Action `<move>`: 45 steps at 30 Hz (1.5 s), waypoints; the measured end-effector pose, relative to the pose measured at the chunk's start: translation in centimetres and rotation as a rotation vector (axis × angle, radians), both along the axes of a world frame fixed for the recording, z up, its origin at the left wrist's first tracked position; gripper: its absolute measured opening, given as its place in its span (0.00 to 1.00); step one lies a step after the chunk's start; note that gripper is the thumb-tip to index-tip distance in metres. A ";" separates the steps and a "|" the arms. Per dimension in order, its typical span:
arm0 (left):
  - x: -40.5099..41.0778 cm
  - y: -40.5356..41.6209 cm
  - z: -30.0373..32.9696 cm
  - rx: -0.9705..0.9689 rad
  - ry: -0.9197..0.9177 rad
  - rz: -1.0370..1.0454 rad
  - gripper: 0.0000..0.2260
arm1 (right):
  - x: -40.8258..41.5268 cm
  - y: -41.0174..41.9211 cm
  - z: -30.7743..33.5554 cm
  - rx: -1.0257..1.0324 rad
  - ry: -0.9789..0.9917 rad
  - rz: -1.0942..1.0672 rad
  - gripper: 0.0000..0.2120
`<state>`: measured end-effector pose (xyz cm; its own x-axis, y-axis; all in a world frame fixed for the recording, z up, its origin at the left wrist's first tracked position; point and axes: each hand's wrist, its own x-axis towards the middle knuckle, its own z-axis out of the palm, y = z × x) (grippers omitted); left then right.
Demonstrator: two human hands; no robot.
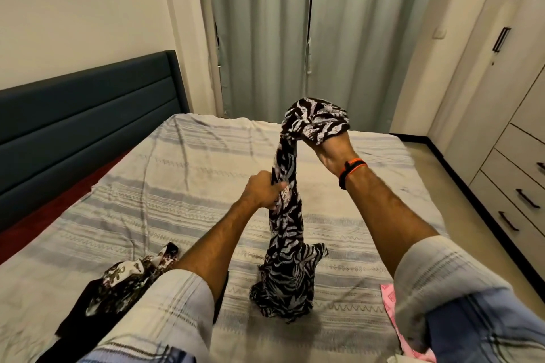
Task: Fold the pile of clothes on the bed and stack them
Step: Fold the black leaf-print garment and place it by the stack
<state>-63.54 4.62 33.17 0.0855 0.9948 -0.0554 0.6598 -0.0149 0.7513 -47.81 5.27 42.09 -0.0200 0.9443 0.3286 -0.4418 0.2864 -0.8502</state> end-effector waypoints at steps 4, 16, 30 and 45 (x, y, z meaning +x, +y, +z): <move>0.4 1.1 1.8 0.087 -0.311 0.146 0.18 | 2.3 -0.2 -3.9 -0.322 -0.670 -0.066 0.07; 0.4 1.4 5.5 0.053 -0.857 -0.037 0.20 | 0.6 0.1 -7.1 -0.295 -0.847 0.005 0.08; -2.1 0.5 0.5 -0.101 -0.400 -0.018 0.17 | 0.0 1.6 -4.4 -0.331 -0.501 -0.097 0.05; -0.9 2.2 3.4 0.002 -0.822 0.182 0.11 | 1.0 0.6 -9.1 -0.278 -0.907 0.038 0.12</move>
<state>-64.40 6.78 36.58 -0.0641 0.9970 -0.0442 -0.1056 0.0373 0.9937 -46.83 5.89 33.01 -0.1899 0.9797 -0.0636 0.4156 0.0215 -0.9093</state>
